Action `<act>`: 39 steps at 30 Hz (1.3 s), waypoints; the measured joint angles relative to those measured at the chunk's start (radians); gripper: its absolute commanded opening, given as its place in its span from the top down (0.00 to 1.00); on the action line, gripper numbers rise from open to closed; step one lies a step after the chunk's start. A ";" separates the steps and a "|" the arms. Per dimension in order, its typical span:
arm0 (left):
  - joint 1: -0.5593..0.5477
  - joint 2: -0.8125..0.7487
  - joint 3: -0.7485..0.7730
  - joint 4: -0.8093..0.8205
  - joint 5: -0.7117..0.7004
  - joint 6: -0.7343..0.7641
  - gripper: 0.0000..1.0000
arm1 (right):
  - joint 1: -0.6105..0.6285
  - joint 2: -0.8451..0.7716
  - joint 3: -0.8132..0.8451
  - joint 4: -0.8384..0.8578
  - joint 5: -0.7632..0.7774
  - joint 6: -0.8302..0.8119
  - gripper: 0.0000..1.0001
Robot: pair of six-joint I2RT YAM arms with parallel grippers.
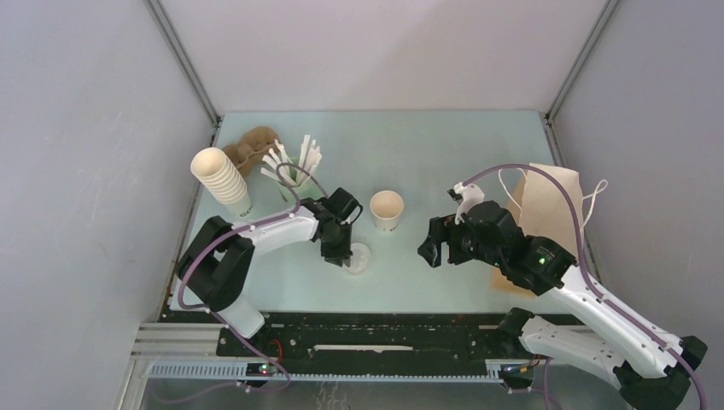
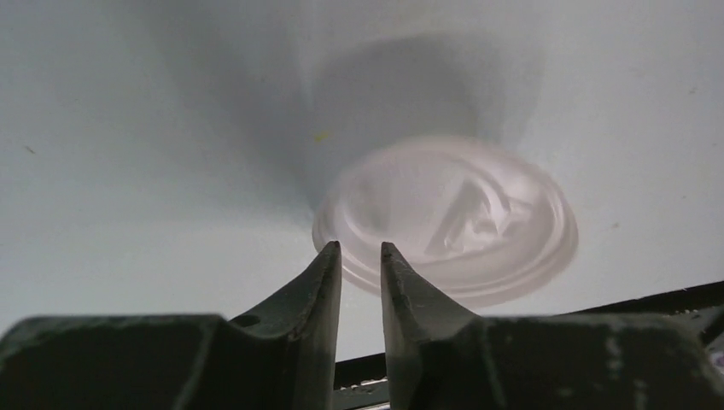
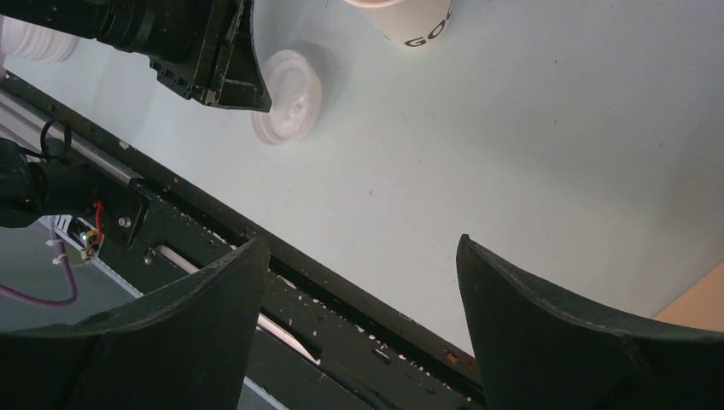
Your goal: Pack the takeout coffee
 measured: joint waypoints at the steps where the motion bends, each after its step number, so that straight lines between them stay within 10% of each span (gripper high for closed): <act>1: 0.000 0.000 -0.006 0.001 -0.011 0.000 0.68 | -0.001 0.000 0.000 0.000 0.000 0.001 0.11; 13: 0.000 -0.068 -0.050 0.011 -0.068 -0.008 0.60 | -0.002 0.011 0.000 0.003 -0.008 0.002 0.11; 27: 0.045 -0.020 -0.081 0.105 0.038 -0.029 1.00 | -0.003 0.031 0.000 0.005 -0.042 0.002 0.11; 39: 0.058 -0.318 -0.081 0.214 0.203 -0.037 1.00 | -0.155 0.045 0.093 0.000 -0.231 0.044 0.02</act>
